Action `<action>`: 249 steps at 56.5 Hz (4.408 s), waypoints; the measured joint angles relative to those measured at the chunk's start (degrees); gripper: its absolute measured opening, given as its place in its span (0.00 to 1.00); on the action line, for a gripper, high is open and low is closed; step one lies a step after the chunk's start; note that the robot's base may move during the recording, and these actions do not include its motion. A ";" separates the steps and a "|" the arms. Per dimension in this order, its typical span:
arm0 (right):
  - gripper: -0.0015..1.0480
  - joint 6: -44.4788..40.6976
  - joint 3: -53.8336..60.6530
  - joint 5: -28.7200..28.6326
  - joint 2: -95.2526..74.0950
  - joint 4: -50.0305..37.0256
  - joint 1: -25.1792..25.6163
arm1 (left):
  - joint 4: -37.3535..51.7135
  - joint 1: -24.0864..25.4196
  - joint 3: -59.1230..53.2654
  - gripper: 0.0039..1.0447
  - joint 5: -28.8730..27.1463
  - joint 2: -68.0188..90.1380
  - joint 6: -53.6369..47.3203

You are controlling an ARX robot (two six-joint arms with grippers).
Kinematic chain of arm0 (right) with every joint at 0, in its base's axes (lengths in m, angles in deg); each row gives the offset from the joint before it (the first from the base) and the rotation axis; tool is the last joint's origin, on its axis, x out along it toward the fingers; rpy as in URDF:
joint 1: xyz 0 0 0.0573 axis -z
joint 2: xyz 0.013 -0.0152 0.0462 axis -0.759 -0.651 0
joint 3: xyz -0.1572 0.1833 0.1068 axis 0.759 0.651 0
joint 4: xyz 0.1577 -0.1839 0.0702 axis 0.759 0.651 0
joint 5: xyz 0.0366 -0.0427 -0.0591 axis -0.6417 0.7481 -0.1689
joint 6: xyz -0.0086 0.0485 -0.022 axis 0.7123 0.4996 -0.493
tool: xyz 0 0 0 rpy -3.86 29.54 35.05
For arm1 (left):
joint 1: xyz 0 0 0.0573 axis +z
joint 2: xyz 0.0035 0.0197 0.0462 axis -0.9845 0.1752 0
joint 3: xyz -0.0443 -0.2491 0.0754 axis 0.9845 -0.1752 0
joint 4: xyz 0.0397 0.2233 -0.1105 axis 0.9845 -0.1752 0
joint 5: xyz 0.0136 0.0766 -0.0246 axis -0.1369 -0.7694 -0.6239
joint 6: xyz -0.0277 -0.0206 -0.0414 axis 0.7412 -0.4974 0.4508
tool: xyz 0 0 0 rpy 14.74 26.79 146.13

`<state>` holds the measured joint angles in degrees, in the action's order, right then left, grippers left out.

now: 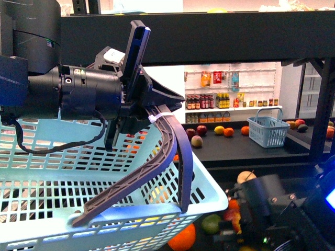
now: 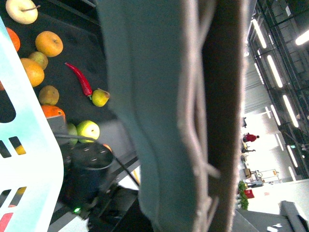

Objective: Pick lemon from shelf

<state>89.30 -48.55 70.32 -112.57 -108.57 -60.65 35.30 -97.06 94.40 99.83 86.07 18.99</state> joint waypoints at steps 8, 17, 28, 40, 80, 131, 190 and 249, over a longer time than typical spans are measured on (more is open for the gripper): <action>0.58 3.02 5.16 -1.05 11.30 -3.39 2.58 | 0.02 0.02 0.00 0.07 0.50 0.00 0.55; 0.58 5.64 9.90 -1.29 20.59 -3.96 4.39 | 0.24 0.09 1.49 0.07 2.60 -0.70 1.88; 0.57 5.60 10.56 -1.53 22.36 -3.93 4.42 | 0.35 0.09 1.92 0.07 2.97 -1.66 2.40; 0.57 2.27 9.14 -5.27 13.38 -3.52 1.64 | 0.22 -0.13 1.62 0.07 0.70 -0.17 1.75; 0.57 -11.67 8.15 5.27 15.50 -11.17 5.66 | 0.00 0.00 1.53 0.07 0.00 0.20 0.44; 0.57 12.79 12.83 -14.19 29.70 -5.99 -7.04 | 0.00 0.00 1.53 0.07 0.02 0.22 0.37; 0.73 20.61 12.26 -9.60 22.36 -15.06 -9.70 | -0.04 0.00 1.01 0.07 0.17 0.52 0.26; 0.88 -9.16 51.32 -10.91 95.41 13.99 12.26 | -0.04 0.00 0.96 0.07 0.02 0.52 0.26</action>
<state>80.14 2.77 59.41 -17.16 -94.58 -48.39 35.26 -97.06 95.36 99.85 86.60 19.26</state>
